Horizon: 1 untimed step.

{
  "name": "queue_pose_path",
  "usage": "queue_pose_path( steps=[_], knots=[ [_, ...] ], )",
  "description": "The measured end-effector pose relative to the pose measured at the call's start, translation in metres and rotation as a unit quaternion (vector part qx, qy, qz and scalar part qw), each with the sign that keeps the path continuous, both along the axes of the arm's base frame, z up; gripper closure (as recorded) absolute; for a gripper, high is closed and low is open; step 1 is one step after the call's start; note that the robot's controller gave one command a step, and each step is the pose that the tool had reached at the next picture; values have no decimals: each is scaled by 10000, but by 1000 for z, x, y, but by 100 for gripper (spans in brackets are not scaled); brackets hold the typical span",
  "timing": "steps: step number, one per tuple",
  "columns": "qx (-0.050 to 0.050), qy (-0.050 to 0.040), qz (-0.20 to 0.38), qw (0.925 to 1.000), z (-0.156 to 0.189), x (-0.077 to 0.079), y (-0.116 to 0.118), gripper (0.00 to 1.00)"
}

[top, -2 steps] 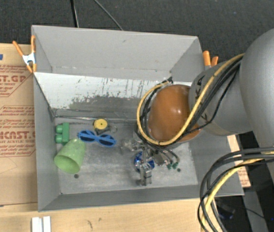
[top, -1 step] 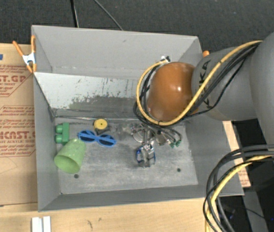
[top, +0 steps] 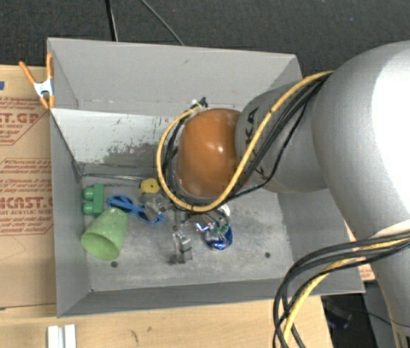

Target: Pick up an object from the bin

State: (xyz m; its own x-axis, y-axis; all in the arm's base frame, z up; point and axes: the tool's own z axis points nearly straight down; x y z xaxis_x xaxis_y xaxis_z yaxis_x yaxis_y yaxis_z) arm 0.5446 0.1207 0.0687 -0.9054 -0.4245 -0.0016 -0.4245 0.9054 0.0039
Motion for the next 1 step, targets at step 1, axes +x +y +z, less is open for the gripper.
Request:
queue_pose_path(
  steps=[1],
  knots=[
    [-7,-6,-720,9974,3,47,23,0]
  ],
)
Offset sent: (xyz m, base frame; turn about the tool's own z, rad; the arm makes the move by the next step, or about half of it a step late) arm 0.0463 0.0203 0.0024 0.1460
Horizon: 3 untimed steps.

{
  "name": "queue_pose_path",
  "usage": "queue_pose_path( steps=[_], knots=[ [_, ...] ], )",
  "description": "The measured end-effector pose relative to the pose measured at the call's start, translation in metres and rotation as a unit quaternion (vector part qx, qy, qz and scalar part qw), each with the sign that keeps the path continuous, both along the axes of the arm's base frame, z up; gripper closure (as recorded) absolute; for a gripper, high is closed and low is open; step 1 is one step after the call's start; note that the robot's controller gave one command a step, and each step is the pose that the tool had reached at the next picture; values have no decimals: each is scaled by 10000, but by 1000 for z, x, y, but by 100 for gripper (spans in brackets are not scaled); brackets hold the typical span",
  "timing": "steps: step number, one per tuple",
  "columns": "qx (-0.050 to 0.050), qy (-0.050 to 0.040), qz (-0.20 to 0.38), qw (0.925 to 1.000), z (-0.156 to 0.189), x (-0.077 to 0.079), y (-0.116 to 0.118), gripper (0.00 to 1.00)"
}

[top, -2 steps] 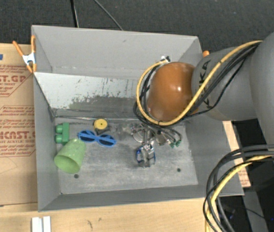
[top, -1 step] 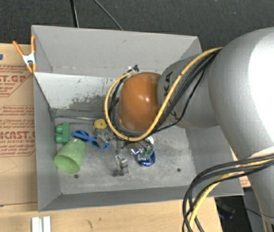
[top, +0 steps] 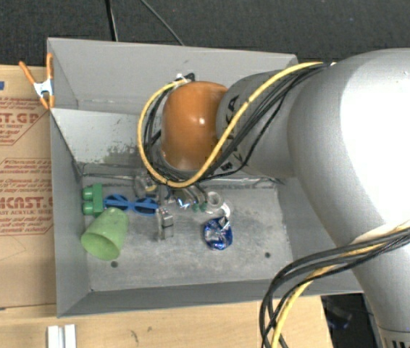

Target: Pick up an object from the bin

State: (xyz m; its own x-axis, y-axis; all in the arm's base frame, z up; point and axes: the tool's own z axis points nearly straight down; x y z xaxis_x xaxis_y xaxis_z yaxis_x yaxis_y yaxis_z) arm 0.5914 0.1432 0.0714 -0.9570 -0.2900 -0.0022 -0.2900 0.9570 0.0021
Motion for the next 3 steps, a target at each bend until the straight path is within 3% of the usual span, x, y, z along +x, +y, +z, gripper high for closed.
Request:
queue_pose_path(
  steps=[1,2,3],
  knots=[
    [-11,3,910,9959,-2,-34,16,0],
    [-10,1,904,9959,-1,-33,16,100],
    [-28,-26,3442,9389,97,-32,-78,100]
  ],
)
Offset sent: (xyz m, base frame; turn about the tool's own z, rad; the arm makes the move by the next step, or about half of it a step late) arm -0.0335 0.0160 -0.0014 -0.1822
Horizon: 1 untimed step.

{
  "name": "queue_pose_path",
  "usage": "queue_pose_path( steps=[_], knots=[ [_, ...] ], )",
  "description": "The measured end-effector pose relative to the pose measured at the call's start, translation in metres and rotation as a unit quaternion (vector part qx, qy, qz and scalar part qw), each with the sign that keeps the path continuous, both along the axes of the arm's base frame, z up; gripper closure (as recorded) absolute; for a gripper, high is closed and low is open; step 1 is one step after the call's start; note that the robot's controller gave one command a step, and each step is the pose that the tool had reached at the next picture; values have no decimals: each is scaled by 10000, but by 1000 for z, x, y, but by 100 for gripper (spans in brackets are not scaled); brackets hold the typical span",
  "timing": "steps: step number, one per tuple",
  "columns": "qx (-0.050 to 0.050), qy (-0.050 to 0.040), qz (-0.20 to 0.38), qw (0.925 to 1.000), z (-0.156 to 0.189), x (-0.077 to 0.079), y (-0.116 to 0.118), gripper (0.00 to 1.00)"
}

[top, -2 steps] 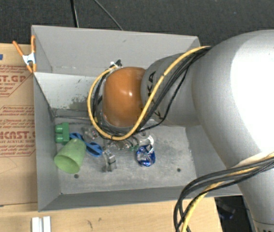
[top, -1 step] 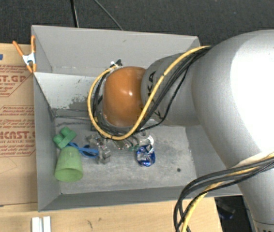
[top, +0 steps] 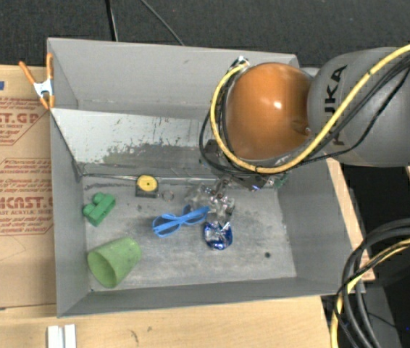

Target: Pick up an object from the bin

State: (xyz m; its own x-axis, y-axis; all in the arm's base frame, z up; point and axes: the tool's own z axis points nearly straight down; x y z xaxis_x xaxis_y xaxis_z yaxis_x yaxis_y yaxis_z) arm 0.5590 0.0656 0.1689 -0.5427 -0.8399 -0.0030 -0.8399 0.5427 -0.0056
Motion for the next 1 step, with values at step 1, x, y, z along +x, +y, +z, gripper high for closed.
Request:
queue_pose_path(
  steps=[1],
  knots=[
    [-9,-7,3749,9271,-97,-41,37,100]
  ],
)
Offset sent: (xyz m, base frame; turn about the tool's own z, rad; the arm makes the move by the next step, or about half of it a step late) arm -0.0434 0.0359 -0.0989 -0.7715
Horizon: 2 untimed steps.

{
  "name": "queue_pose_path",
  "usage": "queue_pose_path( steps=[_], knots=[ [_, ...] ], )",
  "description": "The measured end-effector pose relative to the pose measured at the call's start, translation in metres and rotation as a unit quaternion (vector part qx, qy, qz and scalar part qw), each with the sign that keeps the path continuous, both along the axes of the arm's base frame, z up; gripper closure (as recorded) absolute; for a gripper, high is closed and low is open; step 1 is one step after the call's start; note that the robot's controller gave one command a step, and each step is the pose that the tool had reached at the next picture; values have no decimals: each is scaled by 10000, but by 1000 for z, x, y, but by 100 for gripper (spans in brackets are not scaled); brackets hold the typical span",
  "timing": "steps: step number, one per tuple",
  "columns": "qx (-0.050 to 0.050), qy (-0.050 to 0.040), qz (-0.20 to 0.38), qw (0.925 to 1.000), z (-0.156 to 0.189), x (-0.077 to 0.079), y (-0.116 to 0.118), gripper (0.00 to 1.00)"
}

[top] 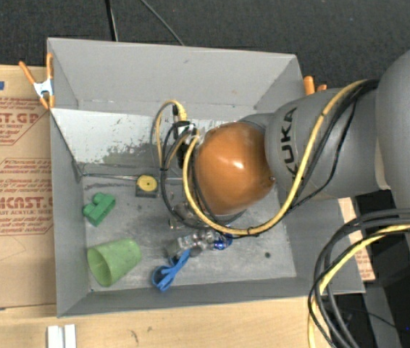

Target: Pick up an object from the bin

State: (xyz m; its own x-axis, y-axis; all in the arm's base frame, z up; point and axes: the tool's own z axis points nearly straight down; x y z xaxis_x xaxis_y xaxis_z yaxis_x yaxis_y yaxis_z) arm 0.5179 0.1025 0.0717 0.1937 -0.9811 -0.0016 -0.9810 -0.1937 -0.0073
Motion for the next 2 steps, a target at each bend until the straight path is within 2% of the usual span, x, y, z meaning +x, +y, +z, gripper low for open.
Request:
queue_pose_path(
  steps=[1,2],
  knots=[
    [10,-4,-14,10000,121,2,25,100],
    [9,4,48,10000,183,-24,43,100]
  ],
)
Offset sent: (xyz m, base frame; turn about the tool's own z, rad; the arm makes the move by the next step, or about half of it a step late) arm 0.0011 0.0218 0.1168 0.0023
